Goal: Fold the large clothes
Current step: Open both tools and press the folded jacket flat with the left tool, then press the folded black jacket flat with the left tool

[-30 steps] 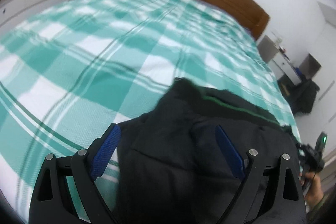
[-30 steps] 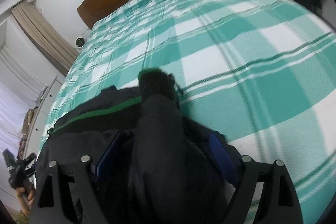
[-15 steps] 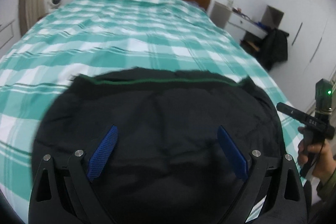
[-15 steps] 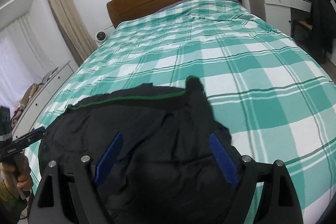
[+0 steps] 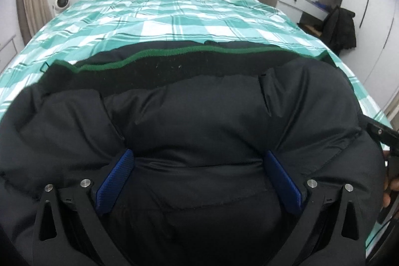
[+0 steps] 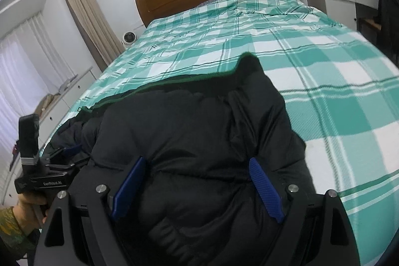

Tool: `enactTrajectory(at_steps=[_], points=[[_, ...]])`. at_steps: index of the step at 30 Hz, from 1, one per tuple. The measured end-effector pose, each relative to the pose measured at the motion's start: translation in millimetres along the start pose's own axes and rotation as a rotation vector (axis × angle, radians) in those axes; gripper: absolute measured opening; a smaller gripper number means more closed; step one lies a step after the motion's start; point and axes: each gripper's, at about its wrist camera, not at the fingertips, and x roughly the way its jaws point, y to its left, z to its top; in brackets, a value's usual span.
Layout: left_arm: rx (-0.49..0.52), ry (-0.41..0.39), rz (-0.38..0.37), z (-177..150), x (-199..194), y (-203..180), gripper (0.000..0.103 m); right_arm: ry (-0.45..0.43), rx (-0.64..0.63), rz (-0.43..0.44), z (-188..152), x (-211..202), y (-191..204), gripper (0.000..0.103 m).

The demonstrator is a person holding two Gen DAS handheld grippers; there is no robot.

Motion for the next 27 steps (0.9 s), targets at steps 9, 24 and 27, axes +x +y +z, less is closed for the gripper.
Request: enactTrajectory(at_steps=[9,24,27], points=[[0.024,0.045,-0.018,-2,-33,-4,0.101,0.033,-0.066,-0.085,2,-18,20,0.087],[0.143,0.057,0.054,-39,-34,-27,0.102,-0.103,-0.024,0.018,-45,-120,60,0.087],[0.13,0.069,0.035,-40,-51,-27,0.1,-0.114,-0.023,0.028,-49,-131,65,0.087]])
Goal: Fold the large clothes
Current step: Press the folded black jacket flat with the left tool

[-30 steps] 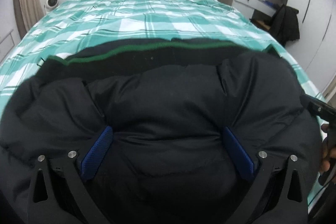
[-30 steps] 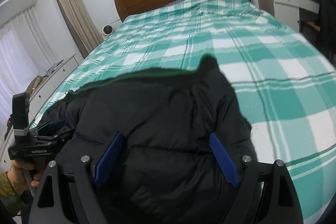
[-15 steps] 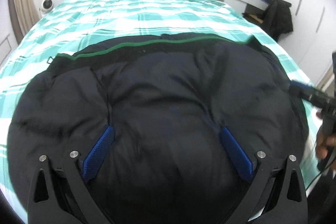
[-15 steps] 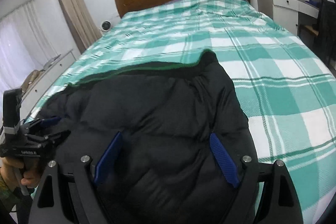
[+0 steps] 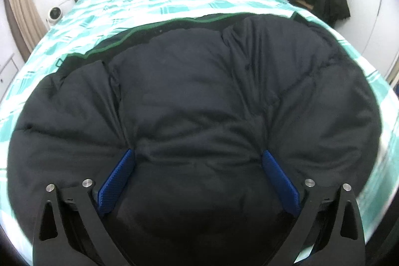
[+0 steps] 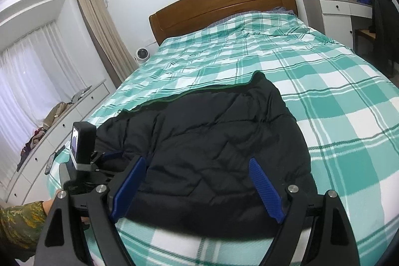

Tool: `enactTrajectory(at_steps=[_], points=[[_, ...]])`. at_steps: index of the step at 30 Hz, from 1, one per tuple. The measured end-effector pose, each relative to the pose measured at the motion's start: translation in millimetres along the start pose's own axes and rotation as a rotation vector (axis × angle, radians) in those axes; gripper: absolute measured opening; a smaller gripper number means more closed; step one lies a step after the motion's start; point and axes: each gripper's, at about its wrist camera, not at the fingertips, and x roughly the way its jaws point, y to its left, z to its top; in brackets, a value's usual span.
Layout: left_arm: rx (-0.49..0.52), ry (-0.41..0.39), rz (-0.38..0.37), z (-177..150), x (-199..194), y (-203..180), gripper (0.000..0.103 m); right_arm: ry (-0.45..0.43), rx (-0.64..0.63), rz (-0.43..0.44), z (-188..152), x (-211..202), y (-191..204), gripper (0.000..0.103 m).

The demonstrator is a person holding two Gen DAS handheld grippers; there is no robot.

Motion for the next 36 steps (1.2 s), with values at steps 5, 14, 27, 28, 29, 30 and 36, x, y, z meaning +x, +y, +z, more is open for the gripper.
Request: enactTrajectory(at_steps=[5,14,27,28,29,30,36], points=[[0.082,-0.035,0.016,-24,-26,-15,0.1,-0.032,-0.012,0.017,1,-18,6,0.087],[0.119,-0.054,0.058,-39,1,-22,0.101,-0.024,0.019,0.014,-6,-21,4,0.087],[0.125,-0.055,0.082,-51,-21,-34,0.098,-0.012,0.02,0.01,-13,-23,8,0.087],[0.119,-0.051,0.079,-50,-18,-32,0.099,-0.005,0.025,0.005,-14,-21,8,0.087],[0.116,-0.048,0.078,-49,-15,-31,0.099,-0.002,0.03,0.007,-15,-20,8,0.087],[0.116,-0.047,0.077,-49,-12,-31,0.1,0.002,0.036,0.015,-16,-19,9,0.087],[0.111,-0.062,0.074,-51,-3,-30,0.1,0.036,0.031,0.033,-22,-9,16,0.087]])
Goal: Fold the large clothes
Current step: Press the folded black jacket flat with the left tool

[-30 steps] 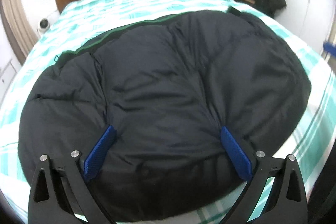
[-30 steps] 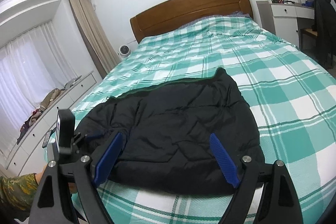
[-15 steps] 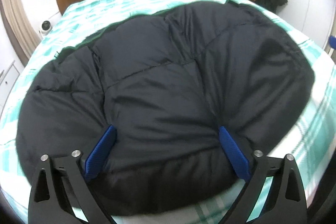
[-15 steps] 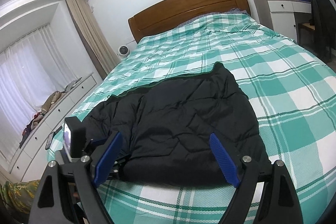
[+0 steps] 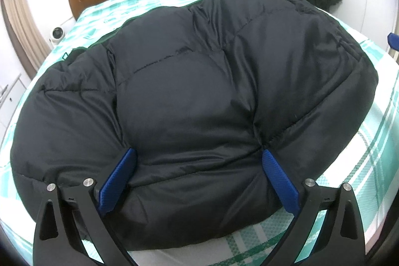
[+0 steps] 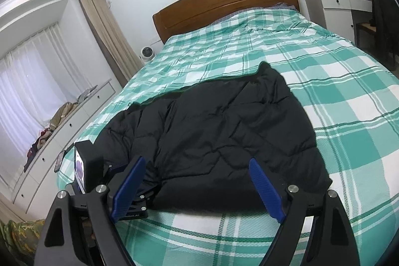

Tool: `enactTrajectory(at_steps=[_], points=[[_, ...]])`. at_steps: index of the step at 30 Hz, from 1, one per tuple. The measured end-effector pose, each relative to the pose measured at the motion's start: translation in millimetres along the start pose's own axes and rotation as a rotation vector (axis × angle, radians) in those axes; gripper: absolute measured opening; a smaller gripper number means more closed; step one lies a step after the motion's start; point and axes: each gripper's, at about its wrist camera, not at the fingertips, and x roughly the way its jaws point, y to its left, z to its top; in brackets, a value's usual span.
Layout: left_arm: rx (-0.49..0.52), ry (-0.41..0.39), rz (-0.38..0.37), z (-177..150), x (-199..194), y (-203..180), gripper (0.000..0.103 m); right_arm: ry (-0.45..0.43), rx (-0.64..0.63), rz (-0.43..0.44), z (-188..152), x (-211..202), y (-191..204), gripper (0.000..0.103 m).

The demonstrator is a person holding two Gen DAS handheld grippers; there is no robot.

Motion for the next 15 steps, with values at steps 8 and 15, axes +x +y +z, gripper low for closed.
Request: enactTrajectory(at_steps=[8,15], points=[[-0.002,-0.02,-0.003,-7,1,1,0.101,0.05,-0.007,0.038,-14,11,16,0.087],[-0.004,-0.037,0.0,-16,-4,0,0.101,0.063,-0.002,0.04,-16,14,19,0.087]])
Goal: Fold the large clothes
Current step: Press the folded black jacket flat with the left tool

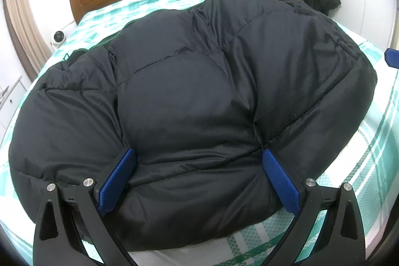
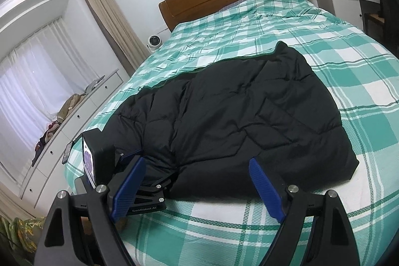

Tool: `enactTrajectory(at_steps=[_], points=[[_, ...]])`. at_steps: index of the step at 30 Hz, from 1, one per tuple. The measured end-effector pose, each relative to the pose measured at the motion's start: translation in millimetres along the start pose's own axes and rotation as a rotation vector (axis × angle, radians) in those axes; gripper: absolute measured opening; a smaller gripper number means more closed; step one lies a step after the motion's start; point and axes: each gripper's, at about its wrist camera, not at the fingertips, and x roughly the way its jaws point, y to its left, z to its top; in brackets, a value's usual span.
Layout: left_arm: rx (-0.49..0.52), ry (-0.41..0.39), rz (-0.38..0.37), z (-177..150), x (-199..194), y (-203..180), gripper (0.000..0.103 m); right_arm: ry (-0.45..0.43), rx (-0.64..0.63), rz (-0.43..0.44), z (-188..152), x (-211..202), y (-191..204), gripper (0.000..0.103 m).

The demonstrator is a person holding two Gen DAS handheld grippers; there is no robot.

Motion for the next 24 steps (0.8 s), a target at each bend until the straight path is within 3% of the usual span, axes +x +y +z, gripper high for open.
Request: enactTrajectory(at_steps=[8,13,17,21,24], points=[[0.07,0.023,0.025,-6,-19,-11,0.101,-0.002,0.008,-0.014,0,-3,-7,0.087],[0.121,0.053,0.002,-25,-40,-17,0.101,-0.03,0.023,-0.034,5,-14,-16,0.087],[0.062,0.041,-0.022,-30,-58,-13,0.101,-0.057,0.037,-0.054,5,-25,-26,0.087],[-0.003,-0.02,-0.039,-13,-72,-7,0.101,-0.062,0.073,-0.063,3,-29,-38,0.087],[0.013,0.013,0.005,-1,-56,-10,0.101,-0.069,0.086,-0.06,3,-32,-41,0.087]])
